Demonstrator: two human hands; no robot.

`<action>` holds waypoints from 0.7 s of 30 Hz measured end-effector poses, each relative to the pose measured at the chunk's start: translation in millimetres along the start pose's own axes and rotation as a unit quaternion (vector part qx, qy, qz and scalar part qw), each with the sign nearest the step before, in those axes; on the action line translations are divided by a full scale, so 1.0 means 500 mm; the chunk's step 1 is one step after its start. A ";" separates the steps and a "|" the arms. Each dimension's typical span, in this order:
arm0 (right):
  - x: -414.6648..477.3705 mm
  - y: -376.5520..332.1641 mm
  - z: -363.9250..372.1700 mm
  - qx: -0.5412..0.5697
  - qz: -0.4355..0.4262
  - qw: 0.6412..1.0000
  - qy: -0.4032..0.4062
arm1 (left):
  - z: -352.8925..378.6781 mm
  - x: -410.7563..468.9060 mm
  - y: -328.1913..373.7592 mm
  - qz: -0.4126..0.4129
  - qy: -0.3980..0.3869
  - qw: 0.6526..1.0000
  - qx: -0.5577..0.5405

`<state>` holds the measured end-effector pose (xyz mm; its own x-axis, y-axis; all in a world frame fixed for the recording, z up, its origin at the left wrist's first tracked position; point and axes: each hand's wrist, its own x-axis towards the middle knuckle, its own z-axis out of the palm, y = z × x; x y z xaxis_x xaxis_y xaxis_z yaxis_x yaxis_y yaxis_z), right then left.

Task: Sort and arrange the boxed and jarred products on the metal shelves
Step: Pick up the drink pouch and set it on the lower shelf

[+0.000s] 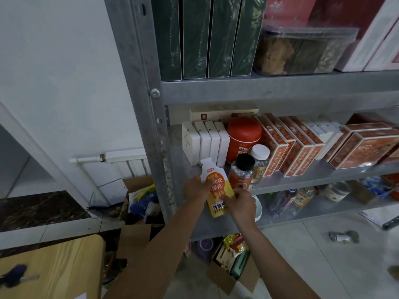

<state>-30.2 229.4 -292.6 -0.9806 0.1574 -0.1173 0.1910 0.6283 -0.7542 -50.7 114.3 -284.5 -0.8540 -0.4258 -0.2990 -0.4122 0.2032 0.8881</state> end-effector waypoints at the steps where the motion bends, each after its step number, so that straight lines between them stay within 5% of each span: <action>1: 0.003 0.003 0.007 -0.009 0.005 1.000 0.004 | 0.005 0.004 -0.001 0.001 0.007 0.999 0.032; 5: 0.009 0.021 0.028 -0.079 0.020 0.995 0.052 | 0.027 0.015 -0.004 0.007 0.012 0.996 0.083; 8: 0.018 0.018 0.028 0.113 0.058 0.992 0.013 | 0.037 0.017 -0.004 0.005 0.043 0.994 0.100; 11: 0.027 0.010 0.021 0.259 0.132 0.951 -0.107 | 0.044 0.018 -0.006 -0.009 0.076 0.992 0.098; 16: 0.028 0.048 0.018 0.272 0.155 0.929 -0.197 | 0.027 0.025 -0.012 -0.089 0.030 0.990 -0.104; 21: 0.004 0.080 0.021 0.259 0.060 0.941 -0.211 | -0.004 -0.026 -0.032 -0.089 -0.059 0.968 -0.228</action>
<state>-25.0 246.7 -329.9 -0.9052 -0.1813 -0.3844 0.3601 0.1532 -0.9202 -32.5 115.0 -294.1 -0.8235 -0.3082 -0.4763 -0.3975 -0.2856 0.8720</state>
